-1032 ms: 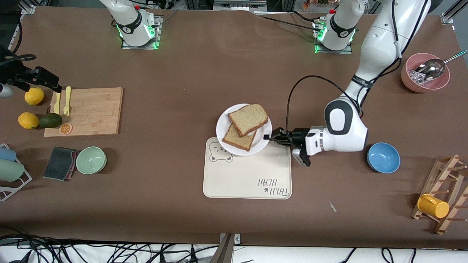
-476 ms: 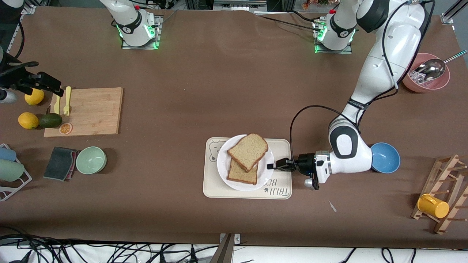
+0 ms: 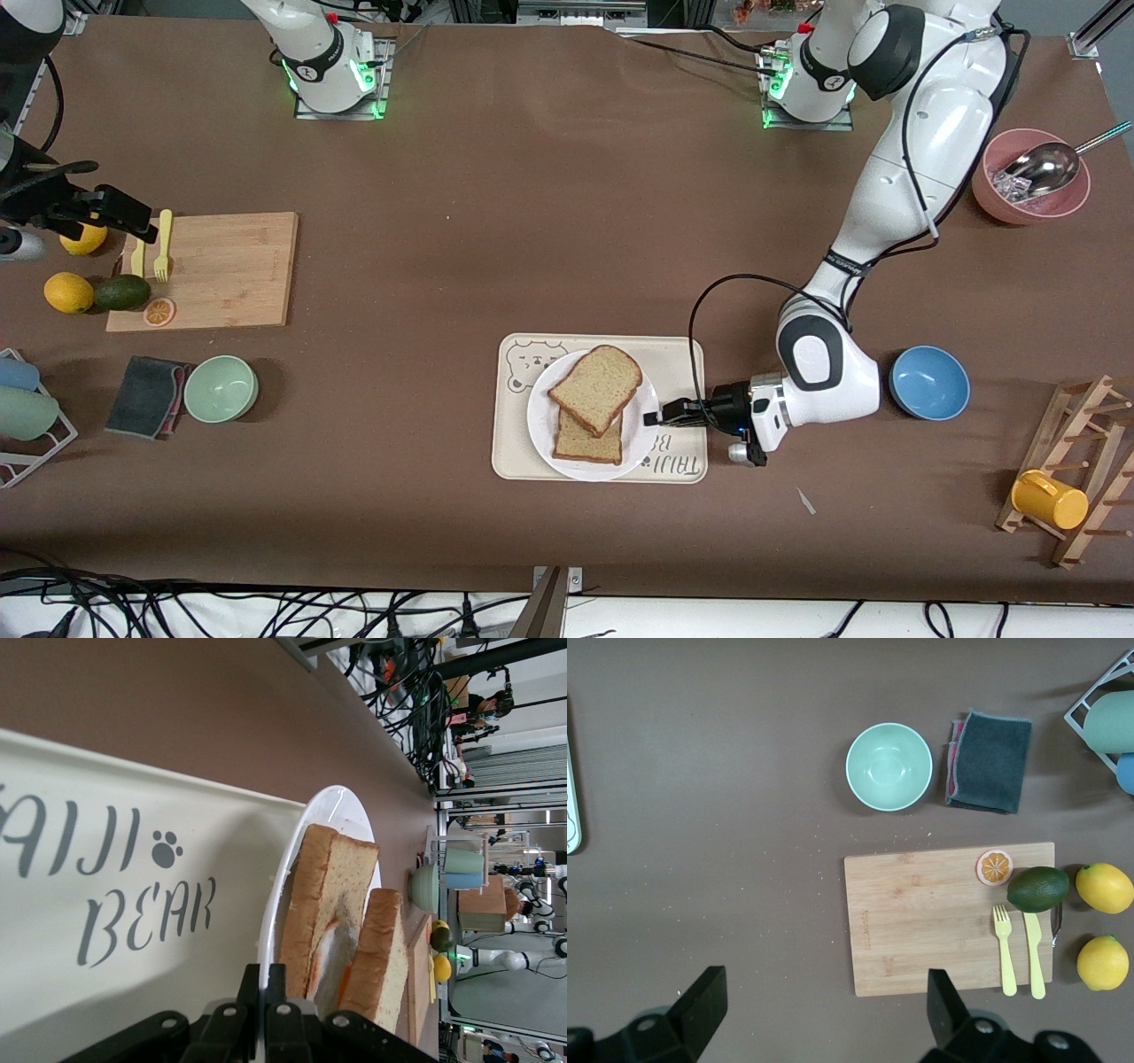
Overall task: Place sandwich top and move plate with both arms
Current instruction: 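Slide the plate with the left gripper onto the bear tray, then open the left gripper and release the plate on the tray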
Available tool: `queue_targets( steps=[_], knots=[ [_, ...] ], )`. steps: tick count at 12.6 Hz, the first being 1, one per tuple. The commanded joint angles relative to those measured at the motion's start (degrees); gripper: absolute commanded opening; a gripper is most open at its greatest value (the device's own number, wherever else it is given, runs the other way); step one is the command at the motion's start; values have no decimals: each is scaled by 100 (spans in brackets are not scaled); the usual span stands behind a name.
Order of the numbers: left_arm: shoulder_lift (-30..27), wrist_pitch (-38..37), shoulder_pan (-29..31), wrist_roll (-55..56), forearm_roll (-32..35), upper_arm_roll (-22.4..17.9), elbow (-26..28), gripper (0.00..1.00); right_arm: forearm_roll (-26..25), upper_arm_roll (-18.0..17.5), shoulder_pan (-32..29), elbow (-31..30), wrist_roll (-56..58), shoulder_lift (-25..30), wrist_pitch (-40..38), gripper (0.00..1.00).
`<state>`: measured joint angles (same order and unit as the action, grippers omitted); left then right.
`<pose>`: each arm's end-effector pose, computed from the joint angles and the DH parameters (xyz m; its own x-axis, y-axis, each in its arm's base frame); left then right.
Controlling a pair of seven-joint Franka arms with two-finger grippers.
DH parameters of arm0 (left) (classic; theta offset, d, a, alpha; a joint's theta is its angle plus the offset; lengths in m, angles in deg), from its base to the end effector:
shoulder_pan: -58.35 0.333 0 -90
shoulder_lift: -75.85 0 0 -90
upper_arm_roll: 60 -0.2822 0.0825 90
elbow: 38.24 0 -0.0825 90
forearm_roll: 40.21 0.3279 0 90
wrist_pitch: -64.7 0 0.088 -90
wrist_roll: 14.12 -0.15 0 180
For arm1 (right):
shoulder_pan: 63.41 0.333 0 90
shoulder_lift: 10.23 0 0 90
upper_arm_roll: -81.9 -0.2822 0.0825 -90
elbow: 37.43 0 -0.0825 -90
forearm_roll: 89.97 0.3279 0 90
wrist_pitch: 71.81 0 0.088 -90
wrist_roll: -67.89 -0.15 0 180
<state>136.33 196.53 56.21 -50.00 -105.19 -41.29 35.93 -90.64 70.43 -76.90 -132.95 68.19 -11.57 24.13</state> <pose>0.6492 -0.2435 0.1345 0.9952 0.0720 0.0658 -0.0238 -0.4749 0.8797 0.5096 -0.0204 0.5048 0.9995 -0.0288 -0.0156 -0.0287 -0.9996 0.0069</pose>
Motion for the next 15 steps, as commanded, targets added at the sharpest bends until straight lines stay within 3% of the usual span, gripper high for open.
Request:
queue_targets(
  steps=[1,5,7,8,9,15],
  knots=[
    [157,88,-111,-146,-208,10,-245,0,-74,40,4,51,93,-15,-49,100],
    [271,123,-111,-341,-208,10,-245,0,-65,40,13,25,84,-15,-23,100],
    [271,106,-67,-341,-208,10,-228,47,-65,40,-5,7,93,-7,-40,100],
    [262,106,-50,-341,-208,10,-228,66,-56,40,-5,25,93,-7,-58,100],
    [254,97,-23,-367,-165,1,-219,100,-56,31,4,25,93,-15,-58,100],
    [-220,-121,117,-44,-120,-8,-61,100,-56,31,-5,34,84,-15,-49,100]
  ],
)
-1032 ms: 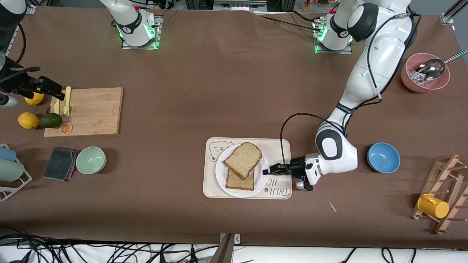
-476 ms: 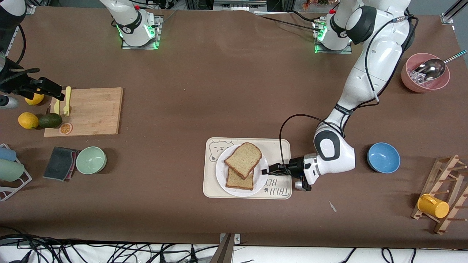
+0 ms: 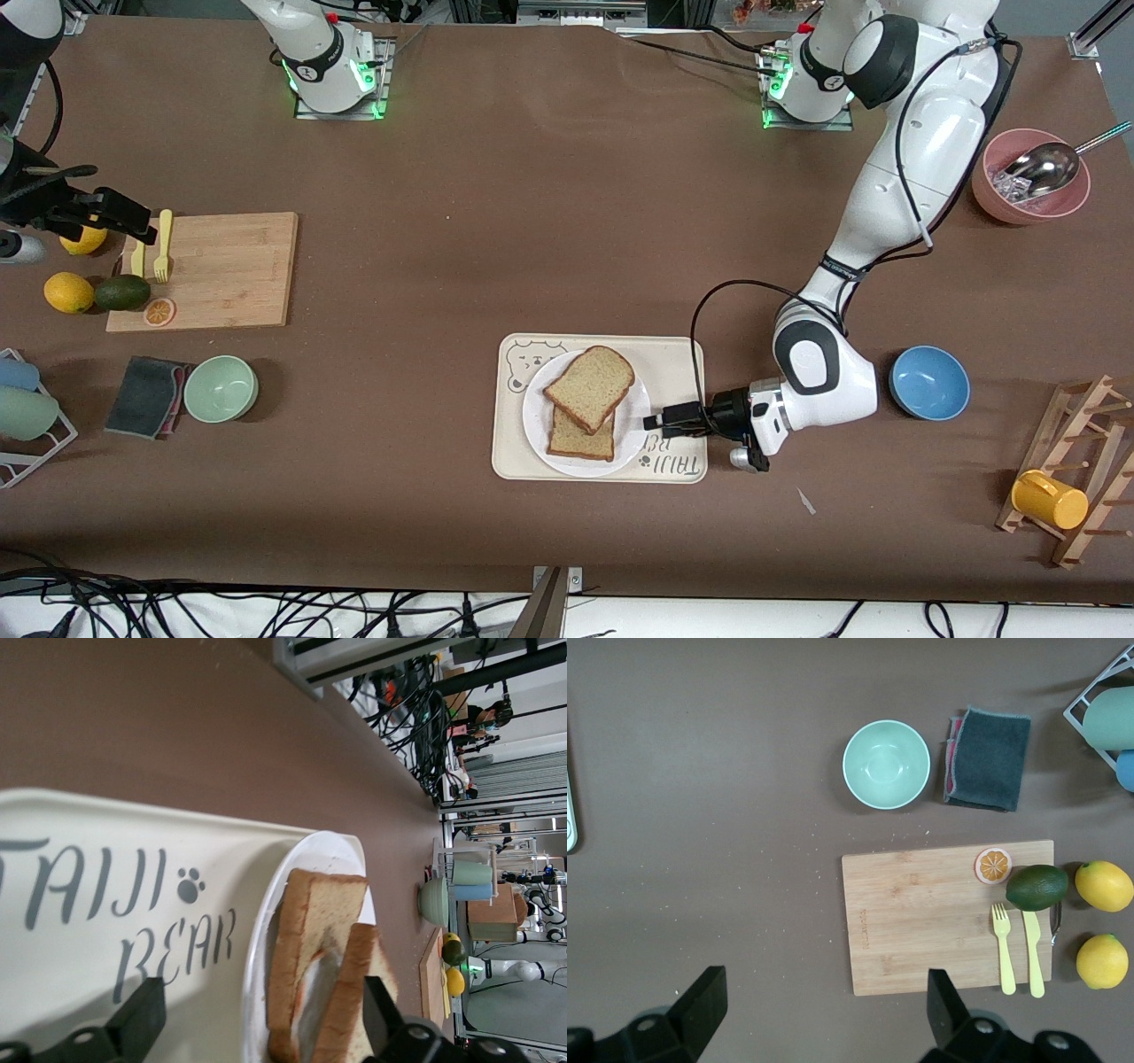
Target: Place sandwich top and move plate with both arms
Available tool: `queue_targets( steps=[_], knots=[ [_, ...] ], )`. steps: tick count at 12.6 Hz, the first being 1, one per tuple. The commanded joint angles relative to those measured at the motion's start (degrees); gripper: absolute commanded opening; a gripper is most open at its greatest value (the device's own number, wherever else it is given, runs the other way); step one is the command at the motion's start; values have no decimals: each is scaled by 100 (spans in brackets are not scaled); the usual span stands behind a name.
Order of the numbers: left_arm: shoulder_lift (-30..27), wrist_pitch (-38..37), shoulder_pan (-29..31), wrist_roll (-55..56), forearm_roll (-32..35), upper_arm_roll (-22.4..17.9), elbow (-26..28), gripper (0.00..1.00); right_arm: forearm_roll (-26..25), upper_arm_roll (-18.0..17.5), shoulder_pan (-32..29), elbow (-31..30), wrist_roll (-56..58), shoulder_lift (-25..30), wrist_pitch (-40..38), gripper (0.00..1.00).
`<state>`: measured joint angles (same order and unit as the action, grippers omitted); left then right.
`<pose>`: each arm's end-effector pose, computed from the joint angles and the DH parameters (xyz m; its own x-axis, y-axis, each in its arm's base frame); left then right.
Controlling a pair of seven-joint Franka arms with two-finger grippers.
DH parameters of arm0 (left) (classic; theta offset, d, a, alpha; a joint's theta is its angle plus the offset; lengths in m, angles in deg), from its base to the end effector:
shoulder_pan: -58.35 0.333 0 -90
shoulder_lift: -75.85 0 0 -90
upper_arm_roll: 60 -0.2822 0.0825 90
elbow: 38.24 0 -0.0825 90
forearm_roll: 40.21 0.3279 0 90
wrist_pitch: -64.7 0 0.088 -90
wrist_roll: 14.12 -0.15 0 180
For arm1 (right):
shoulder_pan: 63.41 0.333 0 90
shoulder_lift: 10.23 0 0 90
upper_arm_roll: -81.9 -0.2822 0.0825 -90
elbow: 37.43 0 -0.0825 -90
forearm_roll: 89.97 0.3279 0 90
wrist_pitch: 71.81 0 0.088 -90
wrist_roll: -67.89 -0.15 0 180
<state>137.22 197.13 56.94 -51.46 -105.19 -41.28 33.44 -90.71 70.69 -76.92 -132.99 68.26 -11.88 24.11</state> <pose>0.6636 -0.2313 0.1408 0.9888 0.0926 0.1167 -0.0589 -0.4768 0.8771 0.5102 -0.0233 0.5017 0.9992 -0.0323 -0.0220 -0.0321 -0.9995 0.0071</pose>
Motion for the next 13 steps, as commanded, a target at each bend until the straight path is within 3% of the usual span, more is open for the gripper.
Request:
queue_targets(
  steps=[1,3,6,13],
  knots=[
    [-537,-314,44,313,-15,-79,318,100,-59,5,-3,37,78,15,-48,100],
    [-915,-559,70,997,929,-176,443,100,-67,5,6,11,51,23,5,100],
    [-1355,-1139,246,2000,2871,-176,434,100,-76,-4,14,-7,42,23,75,100],
    [-2032,-2536,370,2888,5791,-220,416,100,-138,-57,111,28,-28,85,102,100]
  ],
)
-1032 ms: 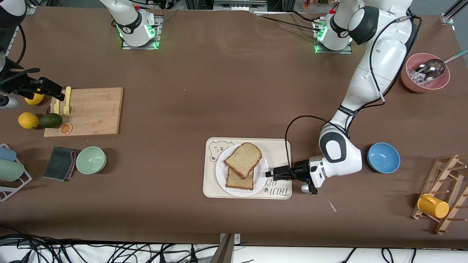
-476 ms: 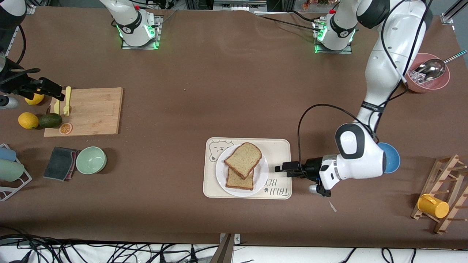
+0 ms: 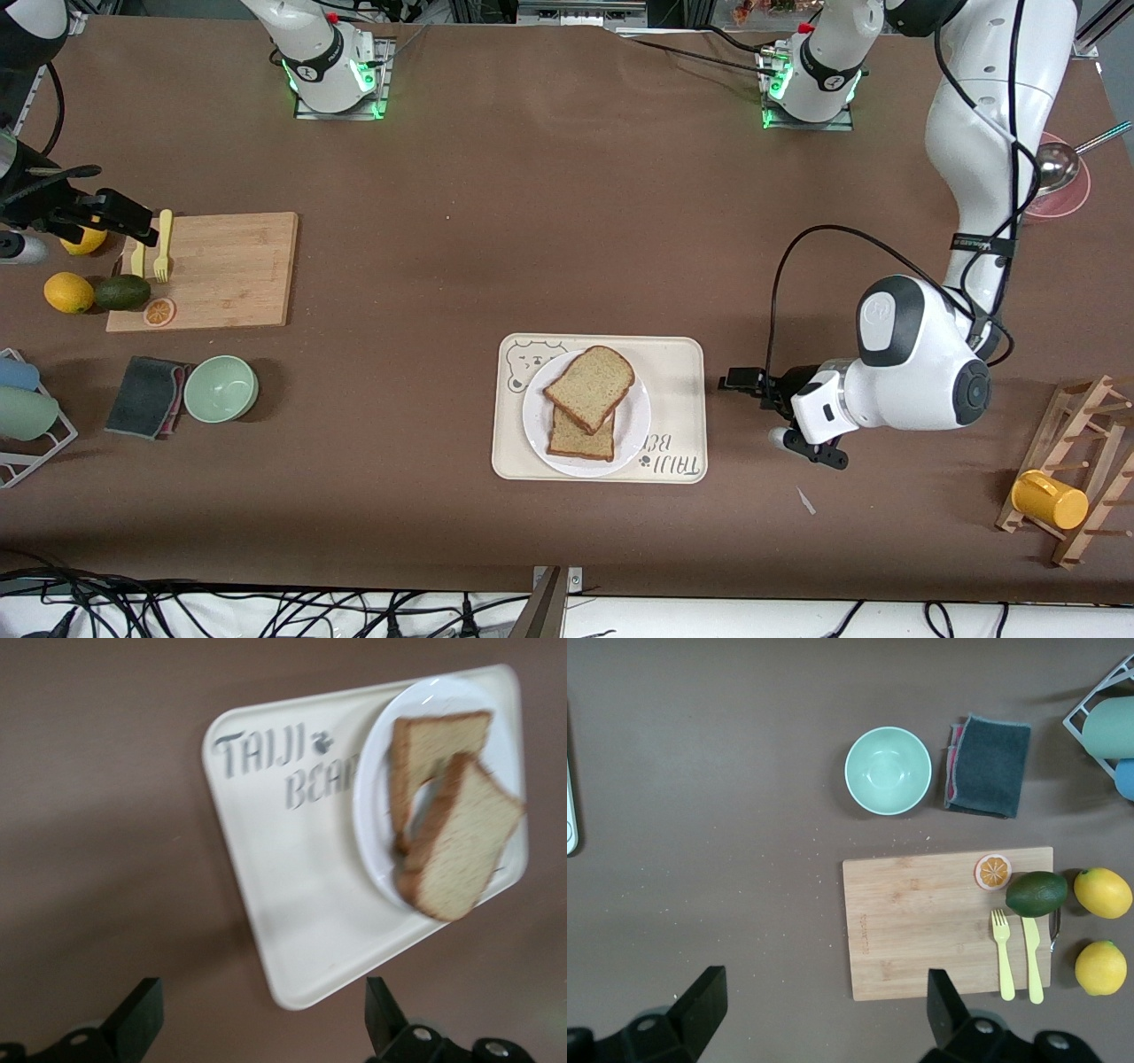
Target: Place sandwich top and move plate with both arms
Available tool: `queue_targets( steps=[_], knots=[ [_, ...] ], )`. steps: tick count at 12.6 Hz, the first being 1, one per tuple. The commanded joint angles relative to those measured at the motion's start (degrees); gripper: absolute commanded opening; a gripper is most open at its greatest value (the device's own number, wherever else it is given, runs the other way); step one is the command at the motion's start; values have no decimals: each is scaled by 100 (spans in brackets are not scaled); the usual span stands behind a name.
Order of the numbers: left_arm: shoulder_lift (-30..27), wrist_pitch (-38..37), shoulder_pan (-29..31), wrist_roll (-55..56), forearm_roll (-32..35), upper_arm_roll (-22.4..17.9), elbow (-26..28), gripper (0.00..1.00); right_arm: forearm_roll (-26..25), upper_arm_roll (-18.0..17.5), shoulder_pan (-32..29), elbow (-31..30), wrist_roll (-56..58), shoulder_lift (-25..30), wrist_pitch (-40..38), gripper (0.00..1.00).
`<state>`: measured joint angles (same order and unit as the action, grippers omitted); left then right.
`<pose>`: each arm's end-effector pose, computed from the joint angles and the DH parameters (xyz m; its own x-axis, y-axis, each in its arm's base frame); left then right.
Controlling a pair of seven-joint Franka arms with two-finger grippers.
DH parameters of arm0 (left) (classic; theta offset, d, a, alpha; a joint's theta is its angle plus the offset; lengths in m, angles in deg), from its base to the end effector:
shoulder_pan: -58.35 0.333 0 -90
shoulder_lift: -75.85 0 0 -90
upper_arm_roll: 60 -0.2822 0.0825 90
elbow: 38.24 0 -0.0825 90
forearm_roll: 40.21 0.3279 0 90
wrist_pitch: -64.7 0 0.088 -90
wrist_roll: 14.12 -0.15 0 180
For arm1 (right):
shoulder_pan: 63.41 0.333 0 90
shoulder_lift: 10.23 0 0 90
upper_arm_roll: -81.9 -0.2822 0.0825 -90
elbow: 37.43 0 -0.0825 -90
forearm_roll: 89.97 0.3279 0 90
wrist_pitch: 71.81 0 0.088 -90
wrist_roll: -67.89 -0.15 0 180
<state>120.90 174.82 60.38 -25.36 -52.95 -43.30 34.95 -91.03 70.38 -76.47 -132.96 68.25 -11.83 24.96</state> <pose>0.6382 -0.1538 0.2538 0.9521 -0.2997 -0.0613 -0.2496 -0.8770 0.4106 0.5126 -0.0173 0.5037 0.9998 -0.0185 -0.0058 -0.0184 -0.9997 0.0127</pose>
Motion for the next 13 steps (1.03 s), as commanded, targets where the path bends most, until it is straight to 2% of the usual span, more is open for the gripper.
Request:
queue_targets(
  steps=[1,5,10,13],
  knots=[
    [-557,-560,26,542,936,-9,275,100,-114,-25,75,8,-28,81,8,100],
    [-1584,-1491,61,904,1738,-35,284,100,-96,19,75,25,16,81,-1,100],
    [-2885,-2634,158,966,1810,-44,196,100,0,36,31,43,78,81,-9,100],
    [-3352,-2812,482,931,1766,-79,274,100,-8,27,31,69,78,81,-106,100]
  ],
)
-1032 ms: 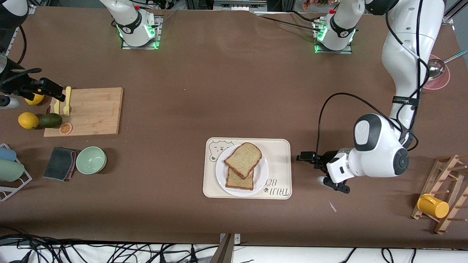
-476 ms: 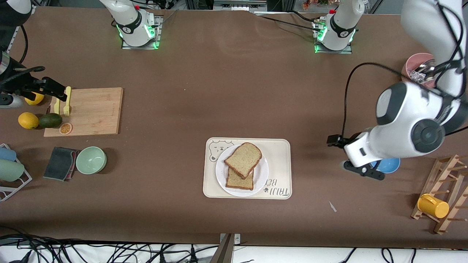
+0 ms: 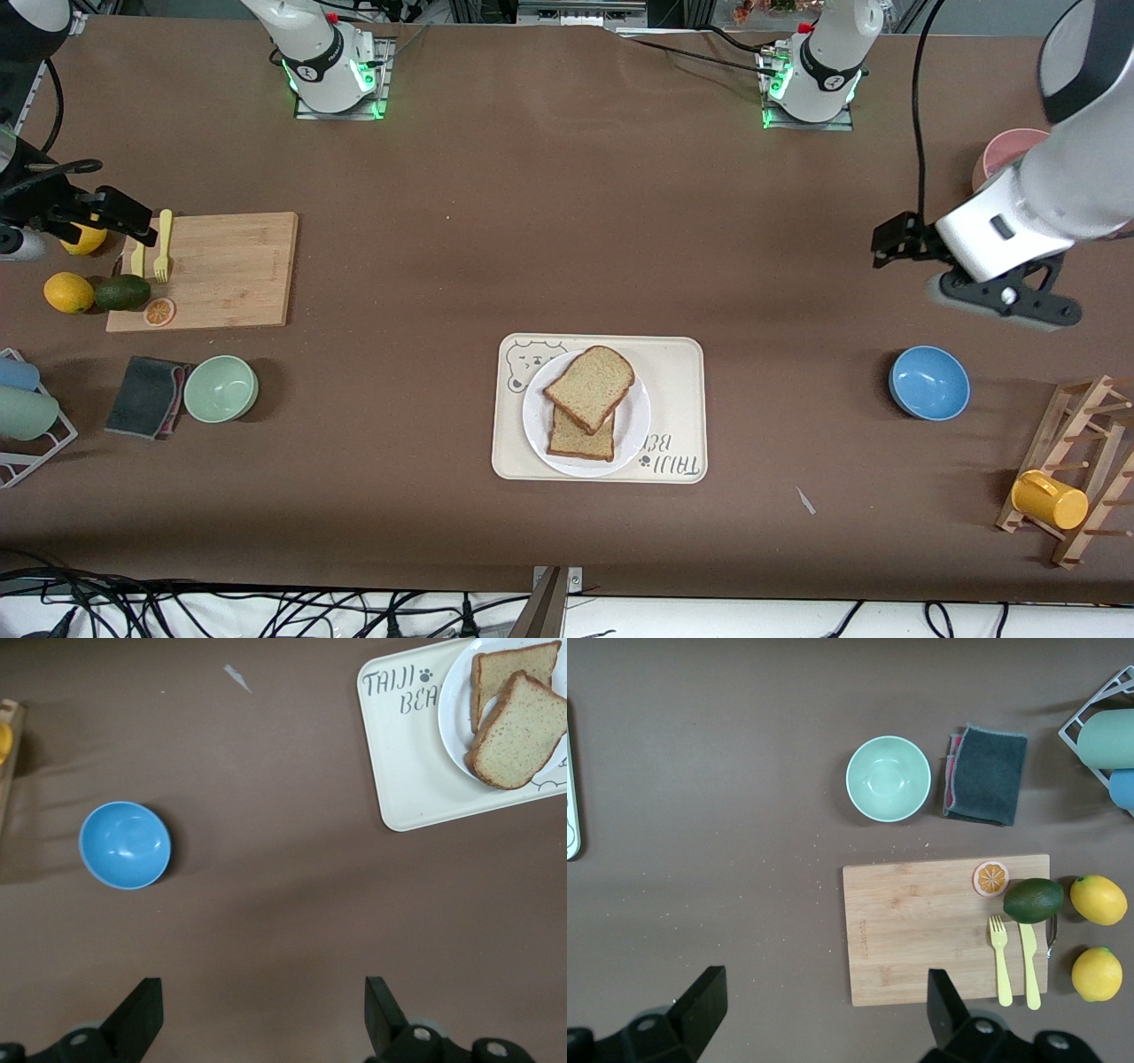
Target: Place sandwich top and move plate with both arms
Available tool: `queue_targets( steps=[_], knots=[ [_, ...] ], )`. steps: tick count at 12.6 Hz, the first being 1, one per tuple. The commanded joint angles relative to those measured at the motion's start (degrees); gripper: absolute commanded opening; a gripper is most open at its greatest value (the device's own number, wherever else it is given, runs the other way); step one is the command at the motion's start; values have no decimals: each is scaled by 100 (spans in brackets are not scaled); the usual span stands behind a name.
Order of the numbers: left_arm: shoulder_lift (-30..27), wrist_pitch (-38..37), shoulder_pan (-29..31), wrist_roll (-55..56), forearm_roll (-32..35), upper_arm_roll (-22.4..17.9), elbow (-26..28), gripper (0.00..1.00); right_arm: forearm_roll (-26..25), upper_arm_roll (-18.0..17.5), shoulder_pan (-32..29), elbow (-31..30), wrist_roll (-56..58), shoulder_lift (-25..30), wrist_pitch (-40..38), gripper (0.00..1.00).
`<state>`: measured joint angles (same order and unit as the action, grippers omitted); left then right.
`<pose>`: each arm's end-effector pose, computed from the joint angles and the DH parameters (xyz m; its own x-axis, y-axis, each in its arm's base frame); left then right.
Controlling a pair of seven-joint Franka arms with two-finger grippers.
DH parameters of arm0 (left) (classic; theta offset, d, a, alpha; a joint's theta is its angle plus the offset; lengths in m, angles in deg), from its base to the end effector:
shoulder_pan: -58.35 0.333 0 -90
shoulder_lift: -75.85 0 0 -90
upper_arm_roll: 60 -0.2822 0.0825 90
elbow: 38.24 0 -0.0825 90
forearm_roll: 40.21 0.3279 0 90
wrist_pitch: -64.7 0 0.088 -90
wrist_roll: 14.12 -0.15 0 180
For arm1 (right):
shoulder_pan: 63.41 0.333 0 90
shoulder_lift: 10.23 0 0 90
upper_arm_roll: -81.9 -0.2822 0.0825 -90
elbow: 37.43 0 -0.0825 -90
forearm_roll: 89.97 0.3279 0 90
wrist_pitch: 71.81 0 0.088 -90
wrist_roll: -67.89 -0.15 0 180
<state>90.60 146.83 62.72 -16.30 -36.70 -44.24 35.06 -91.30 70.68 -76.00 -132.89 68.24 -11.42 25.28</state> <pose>0.5413 -0.0806 0.5245 0.9702 -0.2236 -0.0936 -0.2235 -0.9746 0.0116 0.5124 -0.0162 0.5083 0.9999 -0.0150 0.0079 -0.0152 -0.9997 0.0191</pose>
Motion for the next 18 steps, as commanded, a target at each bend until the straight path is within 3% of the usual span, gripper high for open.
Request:
queue_targets(
  steps=[1,3,5,7,8,9,12,18],
  knots=[
    [-471,-22,275,155,175,6,368,100,18,6,-16,63,79,39,-164,100],
    [-761,56,581,358,97,-20,788,100,-8,6,-16,71,79,39,-287,100],
    [-1226,485,399,297,79,-449,1551,100,9,15,-24,71,79,39,-314,100],
    [-1553,742,145,332,1,-775,1976,100,0,15,-24,71,44,48,-314,100],
    [-1580,786,-205,289,-17,-1168,1968,100,0,24,-24,71,52,48,-332,100],
    [-1598,813,-443,271,-70,-1302,1942,100,18,32,-42,71,61,48,-410,100],
    [-1659,822,-516,244,-97,-1330,1959,100,254,32,-120,238,53,13,-708,100],
    [-1572,787,-498,244,-97,-1330,1889,100,220,24,-112,353,79,22,-718,100]
  ],
)
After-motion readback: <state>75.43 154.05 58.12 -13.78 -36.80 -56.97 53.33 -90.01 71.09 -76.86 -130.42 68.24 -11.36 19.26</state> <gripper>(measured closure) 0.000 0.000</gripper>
